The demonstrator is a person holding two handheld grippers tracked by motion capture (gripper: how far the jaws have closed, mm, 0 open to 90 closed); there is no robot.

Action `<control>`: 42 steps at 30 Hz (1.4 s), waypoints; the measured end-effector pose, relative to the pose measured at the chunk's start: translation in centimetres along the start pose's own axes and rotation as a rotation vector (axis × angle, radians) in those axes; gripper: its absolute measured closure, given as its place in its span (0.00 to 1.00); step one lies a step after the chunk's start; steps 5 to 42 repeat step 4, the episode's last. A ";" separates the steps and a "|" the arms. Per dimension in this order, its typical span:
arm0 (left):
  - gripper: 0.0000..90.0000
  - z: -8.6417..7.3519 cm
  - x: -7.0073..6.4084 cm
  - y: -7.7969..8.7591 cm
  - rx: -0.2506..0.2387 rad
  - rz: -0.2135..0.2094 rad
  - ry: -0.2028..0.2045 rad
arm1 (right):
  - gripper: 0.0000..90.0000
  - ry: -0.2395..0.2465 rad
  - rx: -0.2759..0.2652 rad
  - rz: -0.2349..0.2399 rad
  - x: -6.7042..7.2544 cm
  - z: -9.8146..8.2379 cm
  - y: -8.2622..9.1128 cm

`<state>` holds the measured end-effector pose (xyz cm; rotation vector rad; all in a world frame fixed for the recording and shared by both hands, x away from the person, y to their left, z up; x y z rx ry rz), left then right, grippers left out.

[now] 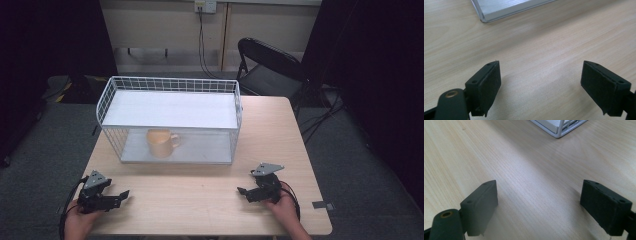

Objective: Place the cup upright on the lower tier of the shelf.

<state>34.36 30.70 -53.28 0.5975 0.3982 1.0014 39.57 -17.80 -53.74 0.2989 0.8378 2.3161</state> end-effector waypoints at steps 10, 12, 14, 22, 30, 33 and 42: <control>0.18 -0.2 0.0 -0.2 0.010 0.000 -0.018 | 0.15 0.000 0.000 0.000 0.0 0.0 0.0; 0.18 -0.2 0.0 -0.2 0.010 0.000 -0.018 | 0.15 0.000 0.000 0.000 0.0 0.0 0.0; 0.18 -0.2 0.0 -0.2 0.010 0.000 -0.018 | 0.15 0.000 0.000 0.000 0.0 0.0 0.0; 0.18 -0.2 0.0 -0.2 0.010 0.000 -0.018 | 0.15 0.000 0.000 0.000 0.0 0.0 0.0; 0.18 -0.2 0.0 -0.2 0.010 0.000 -0.018 | 0.15 0.000 0.000 0.000 0.0 0.0 0.0; 0.18 -0.2 0.0 -0.2 0.010 0.000 -0.018 | 0.15 0.000 0.000 0.000 0.0 0.0 0.0; 0.18 -0.2 0.0 -0.2 0.010 0.000 -0.018 | 0.15 0.000 0.000 0.000 0.0 0.0 0.0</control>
Point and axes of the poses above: each handheld gripper's, and its own axes: y roughly backward along the jaws, z roughly out of its top, x roughly to its left, the point moved 5 cm from there along -y, roughly forward along the jaws, and after that the axes turned 3 degrees about -x, right-handed, at the moved point
